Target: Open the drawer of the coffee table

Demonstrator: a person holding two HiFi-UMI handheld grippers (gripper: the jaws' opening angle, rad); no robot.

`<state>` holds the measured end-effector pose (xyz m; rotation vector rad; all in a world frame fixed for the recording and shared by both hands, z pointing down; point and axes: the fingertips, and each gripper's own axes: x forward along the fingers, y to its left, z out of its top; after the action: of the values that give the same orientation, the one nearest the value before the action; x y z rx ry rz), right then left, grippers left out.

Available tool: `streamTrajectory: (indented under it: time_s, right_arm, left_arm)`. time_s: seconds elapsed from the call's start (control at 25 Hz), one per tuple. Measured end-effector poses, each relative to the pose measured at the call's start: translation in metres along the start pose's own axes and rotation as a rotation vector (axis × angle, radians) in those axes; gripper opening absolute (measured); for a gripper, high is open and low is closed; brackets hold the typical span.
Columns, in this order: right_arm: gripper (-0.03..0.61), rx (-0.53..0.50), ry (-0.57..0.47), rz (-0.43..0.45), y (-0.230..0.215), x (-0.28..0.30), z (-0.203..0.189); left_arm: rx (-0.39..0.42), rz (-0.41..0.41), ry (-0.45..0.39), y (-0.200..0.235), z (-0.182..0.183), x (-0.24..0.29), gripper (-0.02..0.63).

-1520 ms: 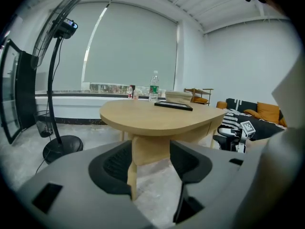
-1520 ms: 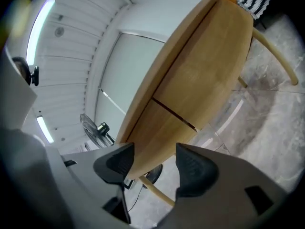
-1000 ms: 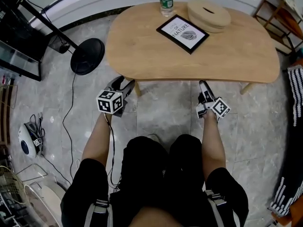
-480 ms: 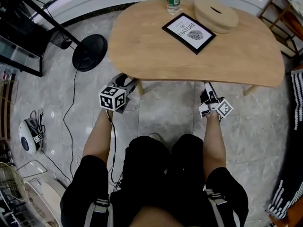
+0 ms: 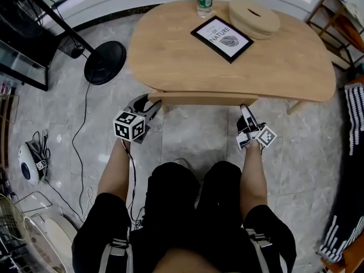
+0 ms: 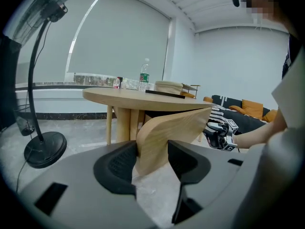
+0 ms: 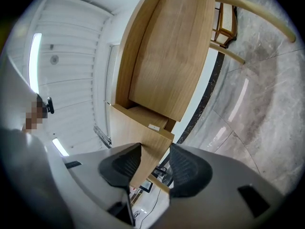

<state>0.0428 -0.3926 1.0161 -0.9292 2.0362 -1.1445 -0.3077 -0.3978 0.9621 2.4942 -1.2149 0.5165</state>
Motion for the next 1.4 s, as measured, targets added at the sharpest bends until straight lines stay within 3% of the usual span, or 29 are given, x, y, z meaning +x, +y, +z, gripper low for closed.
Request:
streamTrajectory:
  time_s: [0.8, 1.0, 1.16, 1.28, 1.4]
  right_arm:
    - [0.176, 0.041, 0.085, 0.015, 0.038, -0.091, -0.046]
    - [0.187, 0.011, 0.117, -0.058, 0.034, -0.098, -0.055]
    - [0.185, -0.035, 0.153, -0.179, 0.021, -0.112, -0.059]
    - [0.17, -0.063, 0.159, -0.143, 0.029, -0.105, -0.058]
    - [0.149, -0.122, 0.159, -0.21, 0.026, -0.109, -0.051]
  left_arm:
    - [0.011, 0.036, 0.053, -0.067, -0.045, -0.074, 0.221]
    - [0.002, 0.071, 0.072, -0.07, -0.054, -0.084, 0.207]
    - [-0.023, 0.087, 0.067, -0.071, -0.057, -0.09, 0.192]
    - [-0.037, 0.101, 0.063, -0.068, -0.058, -0.092, 0.189]
    - [-0.044, 0.115, 0.049, -0.066, -0.054, -0.097, 0.189]
